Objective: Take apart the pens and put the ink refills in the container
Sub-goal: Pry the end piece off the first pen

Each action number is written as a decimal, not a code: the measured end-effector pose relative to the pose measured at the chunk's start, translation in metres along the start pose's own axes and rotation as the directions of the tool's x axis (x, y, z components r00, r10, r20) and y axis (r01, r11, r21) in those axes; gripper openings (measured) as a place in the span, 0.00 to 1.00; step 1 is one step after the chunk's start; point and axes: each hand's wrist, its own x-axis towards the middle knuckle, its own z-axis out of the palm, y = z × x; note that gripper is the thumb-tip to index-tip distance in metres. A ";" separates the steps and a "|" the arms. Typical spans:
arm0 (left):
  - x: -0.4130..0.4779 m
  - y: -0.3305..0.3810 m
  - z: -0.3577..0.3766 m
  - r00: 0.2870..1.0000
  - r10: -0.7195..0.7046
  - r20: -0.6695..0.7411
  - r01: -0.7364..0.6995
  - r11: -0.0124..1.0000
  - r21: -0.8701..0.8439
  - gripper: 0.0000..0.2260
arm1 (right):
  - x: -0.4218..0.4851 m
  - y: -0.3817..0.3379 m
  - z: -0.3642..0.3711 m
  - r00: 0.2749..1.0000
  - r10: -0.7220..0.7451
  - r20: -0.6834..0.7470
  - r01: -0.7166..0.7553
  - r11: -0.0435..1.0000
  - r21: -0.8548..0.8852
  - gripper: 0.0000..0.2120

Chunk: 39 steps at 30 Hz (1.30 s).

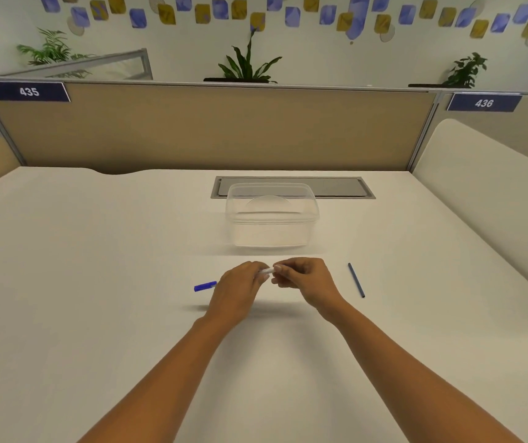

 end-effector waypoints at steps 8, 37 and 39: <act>0.007 0.007 -0.001 0.995 -0.005 -0.098 0.006 1.000 0.005 0.13 | 0.004 0.000 0.009 0.982 -0.188 0.009 0.180 0.920 -0.347 0.12; 0.011 0.009 -0.007 0.968 0.031 -0.250 -0.022 0.999 0.038 0.11 | -0.003 -0.018 0.019 0.986 -0.163 0.012 0.159 0.936 -0.315 0.17; 0.011 0.009 -0.007 0.968 0.031 -0.251 -0.022 0.999 0.038 0.11 | -0.003 -0.018 0.020 0.989 -0.148 0.000 0.140 0.940 -0.311 0.17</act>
